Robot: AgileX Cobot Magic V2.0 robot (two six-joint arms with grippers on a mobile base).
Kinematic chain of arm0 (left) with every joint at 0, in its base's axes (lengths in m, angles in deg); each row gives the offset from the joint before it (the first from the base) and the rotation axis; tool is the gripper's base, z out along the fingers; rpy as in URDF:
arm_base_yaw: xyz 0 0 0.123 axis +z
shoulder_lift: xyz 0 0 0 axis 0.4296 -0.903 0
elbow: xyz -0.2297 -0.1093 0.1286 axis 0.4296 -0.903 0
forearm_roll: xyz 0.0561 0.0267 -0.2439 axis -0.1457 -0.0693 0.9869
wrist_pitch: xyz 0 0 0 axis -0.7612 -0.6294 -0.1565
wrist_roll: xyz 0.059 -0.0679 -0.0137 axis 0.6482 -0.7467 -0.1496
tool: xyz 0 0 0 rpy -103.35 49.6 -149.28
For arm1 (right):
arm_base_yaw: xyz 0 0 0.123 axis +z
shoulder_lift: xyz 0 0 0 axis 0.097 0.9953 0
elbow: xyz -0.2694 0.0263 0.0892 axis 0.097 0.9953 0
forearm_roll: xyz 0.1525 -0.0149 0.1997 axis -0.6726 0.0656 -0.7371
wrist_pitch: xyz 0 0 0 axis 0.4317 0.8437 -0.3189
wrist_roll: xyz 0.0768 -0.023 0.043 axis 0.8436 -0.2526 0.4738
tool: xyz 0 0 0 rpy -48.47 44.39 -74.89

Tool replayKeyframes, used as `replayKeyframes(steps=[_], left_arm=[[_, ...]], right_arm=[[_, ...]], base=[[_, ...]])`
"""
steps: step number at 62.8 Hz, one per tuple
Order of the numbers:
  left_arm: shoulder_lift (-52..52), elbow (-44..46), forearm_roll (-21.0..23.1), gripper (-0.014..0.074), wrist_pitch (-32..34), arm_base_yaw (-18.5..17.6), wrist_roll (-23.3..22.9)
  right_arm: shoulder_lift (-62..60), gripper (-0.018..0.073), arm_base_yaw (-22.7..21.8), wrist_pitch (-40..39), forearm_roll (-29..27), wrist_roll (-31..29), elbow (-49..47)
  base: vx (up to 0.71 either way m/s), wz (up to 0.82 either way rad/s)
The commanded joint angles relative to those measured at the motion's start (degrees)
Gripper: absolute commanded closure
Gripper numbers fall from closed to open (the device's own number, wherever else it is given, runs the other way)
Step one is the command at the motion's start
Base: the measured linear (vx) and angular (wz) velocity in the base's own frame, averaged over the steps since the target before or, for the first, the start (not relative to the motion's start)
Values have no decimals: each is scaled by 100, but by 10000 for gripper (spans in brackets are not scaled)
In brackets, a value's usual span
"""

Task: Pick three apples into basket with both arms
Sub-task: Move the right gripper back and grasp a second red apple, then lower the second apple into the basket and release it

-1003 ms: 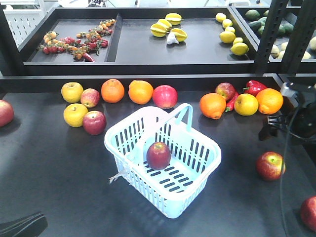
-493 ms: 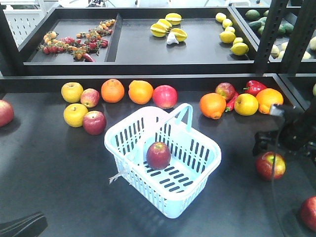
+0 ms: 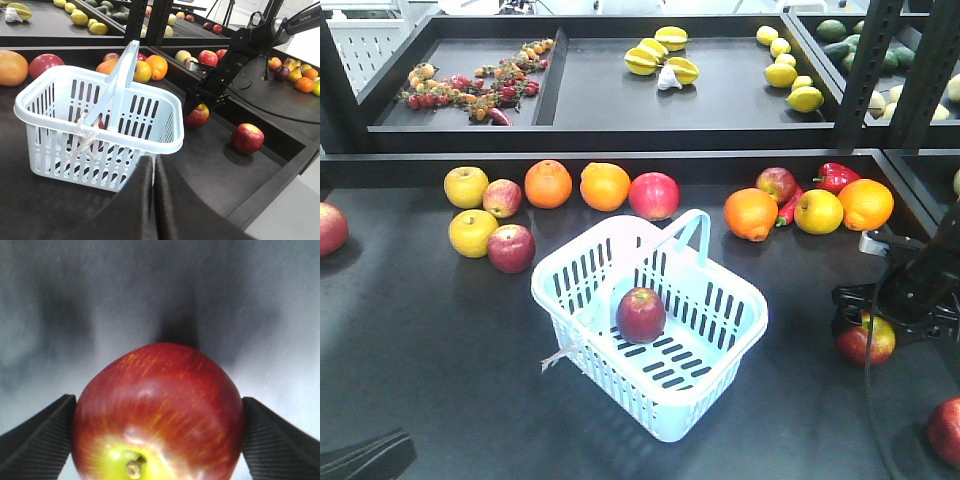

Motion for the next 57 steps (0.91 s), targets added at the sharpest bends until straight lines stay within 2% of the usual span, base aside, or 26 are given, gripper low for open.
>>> replayKeyframes(steps=[1,10,23,34,39,50,57], left_arm=[[-42,144,-5,604,-148,13,-19],[-42,144,-5,604,-148,13,-19],[-42,144,-5,604,-148,13,-19],[-42,144,-5,604,-143,13,-19],[-42,144,-5,604,-143,13,-19],[-42,144,-5,604,-143,13,-19],[-42,144,-5,604,-143,13,-19]], right_arm=[[-384,356,-29,357,-100,-75,-299],[-711,574,-29,1148,-148,-223,-756],[-1673,568,-29,2063,-769,-480,-1124],[-2166,566,-23,2763,-1811,-901,-1111],[-2325,565,40,2795,-2266,-1040,-1020],[-2415,564,626,2764,-2344,-1130,-752],[-2344,564,1262,2409,-2348,-1256,-561]], base=[[0,0],[0,0],[0,0],[0,0],[0,0],[0,0],[0,0]])
